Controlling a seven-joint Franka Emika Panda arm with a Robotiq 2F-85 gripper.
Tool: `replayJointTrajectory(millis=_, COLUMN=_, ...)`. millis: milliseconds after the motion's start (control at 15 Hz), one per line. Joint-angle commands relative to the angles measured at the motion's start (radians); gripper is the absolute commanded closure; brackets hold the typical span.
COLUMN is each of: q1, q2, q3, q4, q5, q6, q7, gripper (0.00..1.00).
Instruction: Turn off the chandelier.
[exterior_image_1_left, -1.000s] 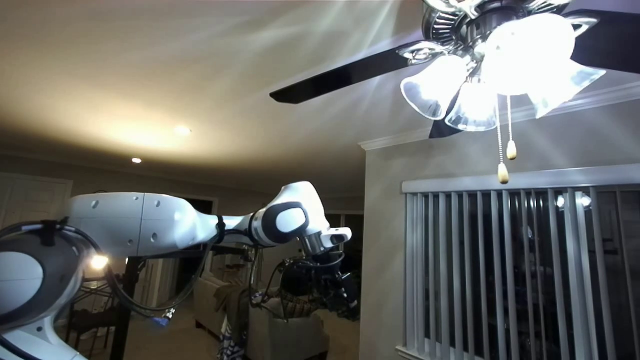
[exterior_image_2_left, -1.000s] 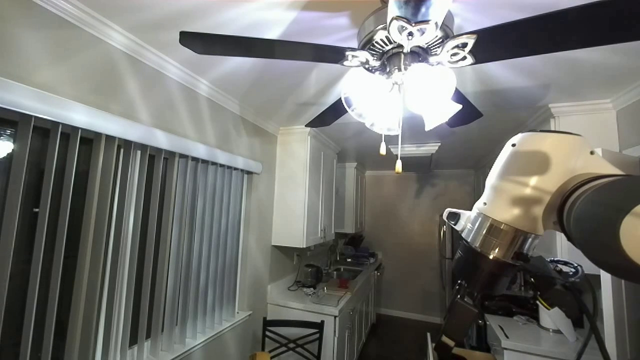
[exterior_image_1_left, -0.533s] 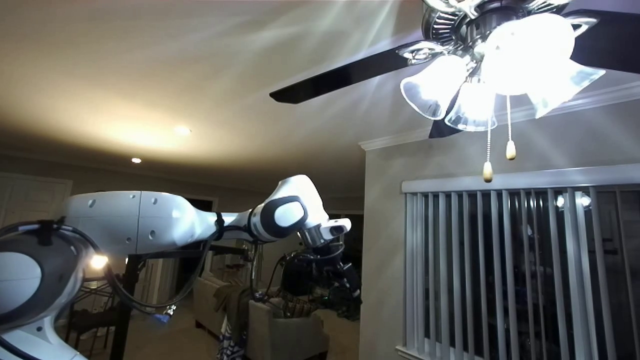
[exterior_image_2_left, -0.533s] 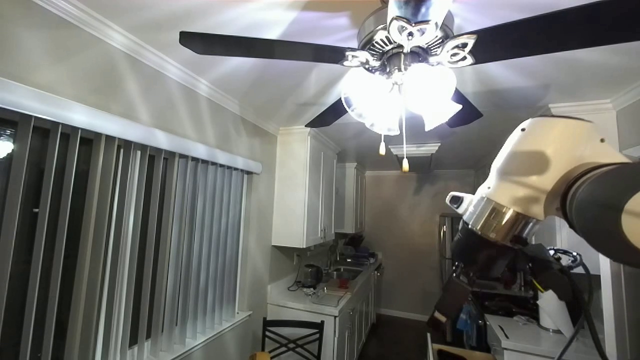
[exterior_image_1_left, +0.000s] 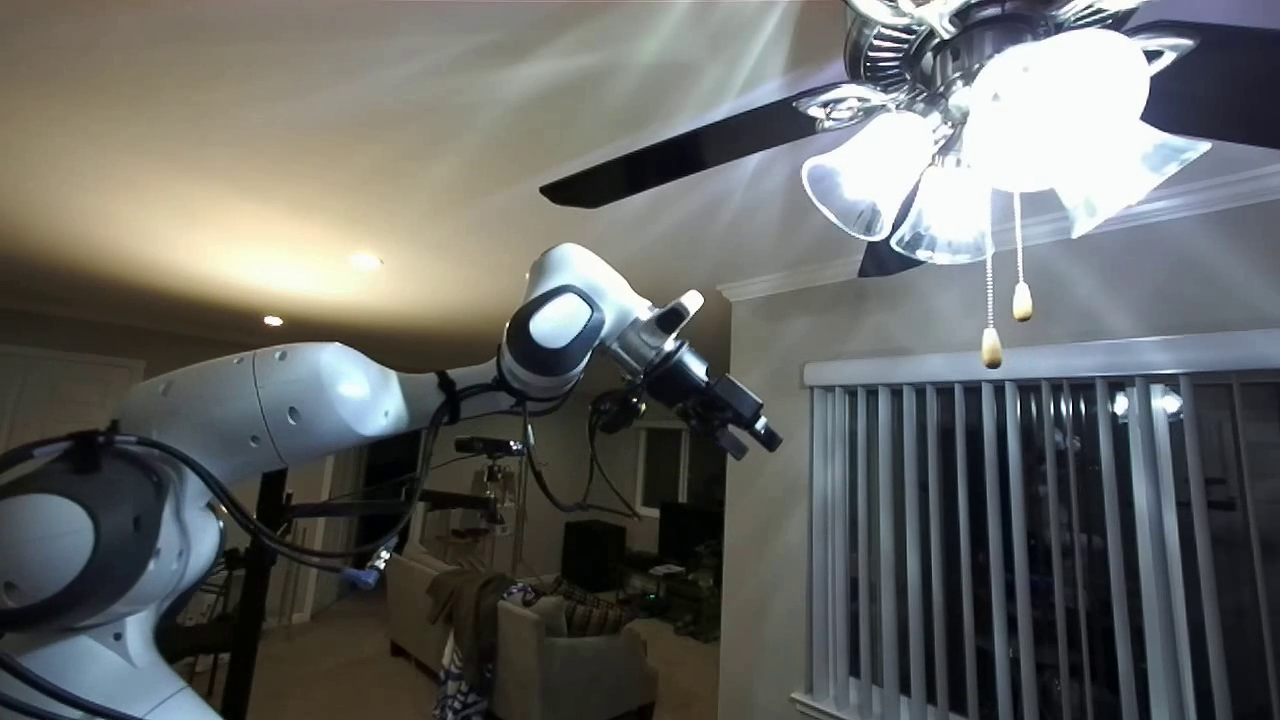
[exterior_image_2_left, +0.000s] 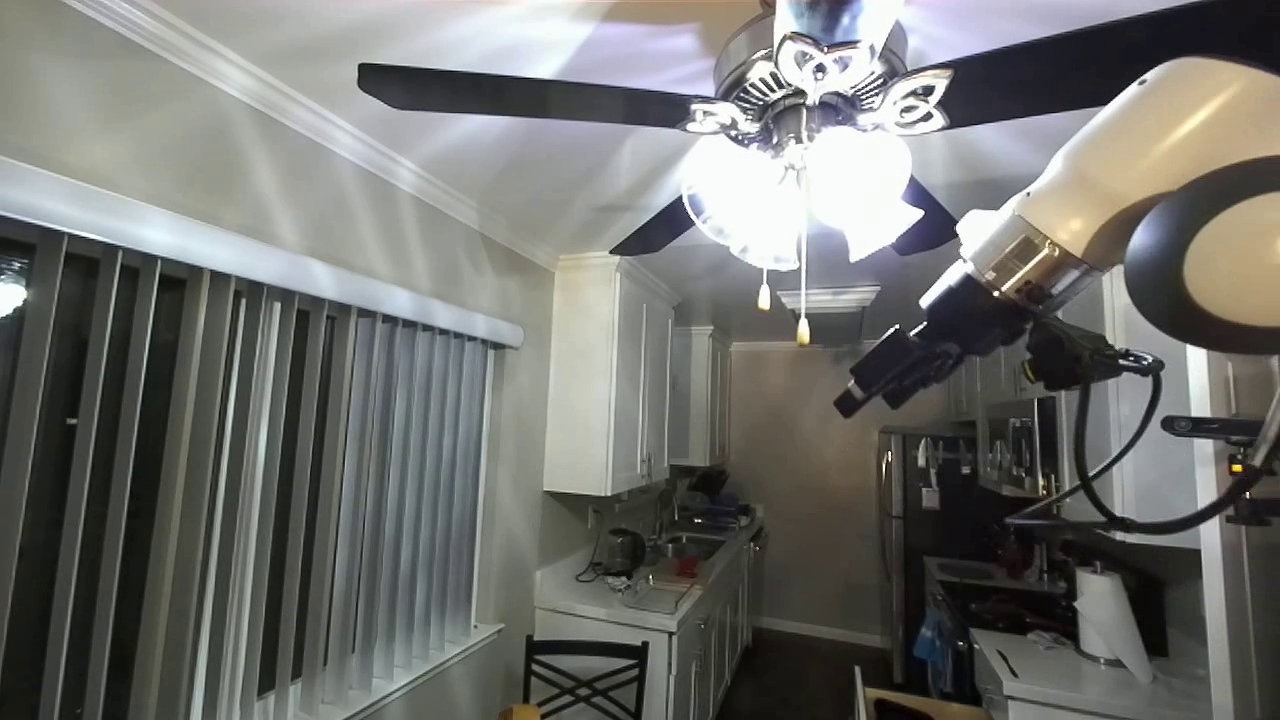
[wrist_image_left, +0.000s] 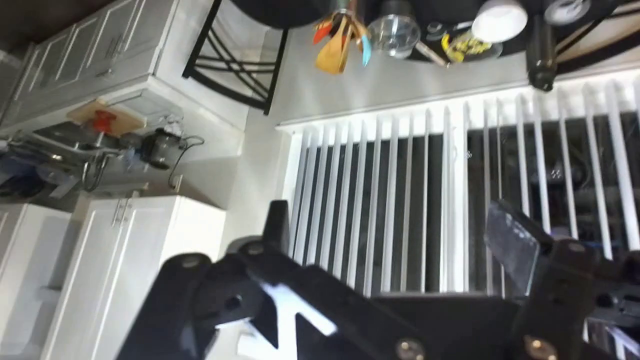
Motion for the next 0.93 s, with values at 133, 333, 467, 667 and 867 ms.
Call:
replayJointTrajectory(millis=133, q1=-0.144, q2=0.082, q3=0.042, q4=0.078, q5=-0.080, q6=0.293, q7=0.139, gripper=0.00)
replayJointTrajectory(millis=333, q1=-0.224, q2=0.094, q3=0.057, q4=0.041, q5=-0.134, q6=0.357, q7=0.196, gripper=0.00)
replayJointTrajectory(millis=467, q1=-0.261, q2=0.105, q3=0.073, q4=0.027, q5=-0.159, q6=0.377, q7=0.221, gripper=0.00)
replayJointTrajectory(millis=667, q1=-0.303, q2=0.129, q3=0.096, q4=0.021, q5=-0.195, q6=0.407, q7=0.261, gripper=0.00)
replayJointTrajectory(millis=867, q1=-0.349, q2=0.159, q3=0.111, q4=0.045, q5=-0.214, q6=0.423, q7=0.319, gripper=0.00)
